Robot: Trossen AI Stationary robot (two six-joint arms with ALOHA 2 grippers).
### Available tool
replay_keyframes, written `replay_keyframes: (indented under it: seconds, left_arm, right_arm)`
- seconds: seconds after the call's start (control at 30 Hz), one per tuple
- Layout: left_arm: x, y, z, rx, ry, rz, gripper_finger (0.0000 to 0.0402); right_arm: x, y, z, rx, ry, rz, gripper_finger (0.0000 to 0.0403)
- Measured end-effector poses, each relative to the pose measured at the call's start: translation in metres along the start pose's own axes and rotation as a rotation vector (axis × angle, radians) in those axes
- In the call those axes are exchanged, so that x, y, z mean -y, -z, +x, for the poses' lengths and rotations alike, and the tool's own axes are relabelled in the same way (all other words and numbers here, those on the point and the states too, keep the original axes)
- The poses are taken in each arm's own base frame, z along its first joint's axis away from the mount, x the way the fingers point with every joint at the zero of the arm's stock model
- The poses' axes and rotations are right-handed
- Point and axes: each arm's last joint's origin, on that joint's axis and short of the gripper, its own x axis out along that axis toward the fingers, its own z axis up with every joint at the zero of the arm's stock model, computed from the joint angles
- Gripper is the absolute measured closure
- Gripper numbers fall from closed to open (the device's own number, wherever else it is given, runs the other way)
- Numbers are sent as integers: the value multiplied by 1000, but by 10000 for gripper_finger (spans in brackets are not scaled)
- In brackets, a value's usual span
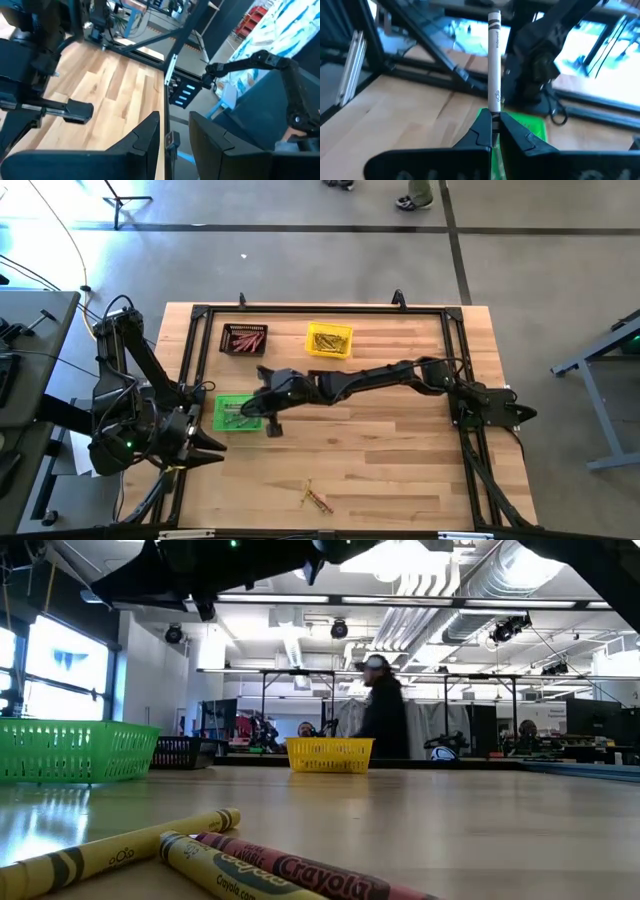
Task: Sort crayons
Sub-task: Put the blue crayon into the green bin
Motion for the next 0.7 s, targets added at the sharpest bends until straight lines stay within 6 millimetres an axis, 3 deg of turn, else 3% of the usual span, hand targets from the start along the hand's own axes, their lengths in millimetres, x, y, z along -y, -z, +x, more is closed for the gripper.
replay_keyframes:
  seconds: [0.17,0.7]
  left_arm:
    - [-1,-1,0,50,-39,0,312]
    - [-5,-6,-1,220,-173,1,312]
  right_arm:
    - [6,9,1,24,15,-2,398]
    - [2,69,3,98,104,129,398]
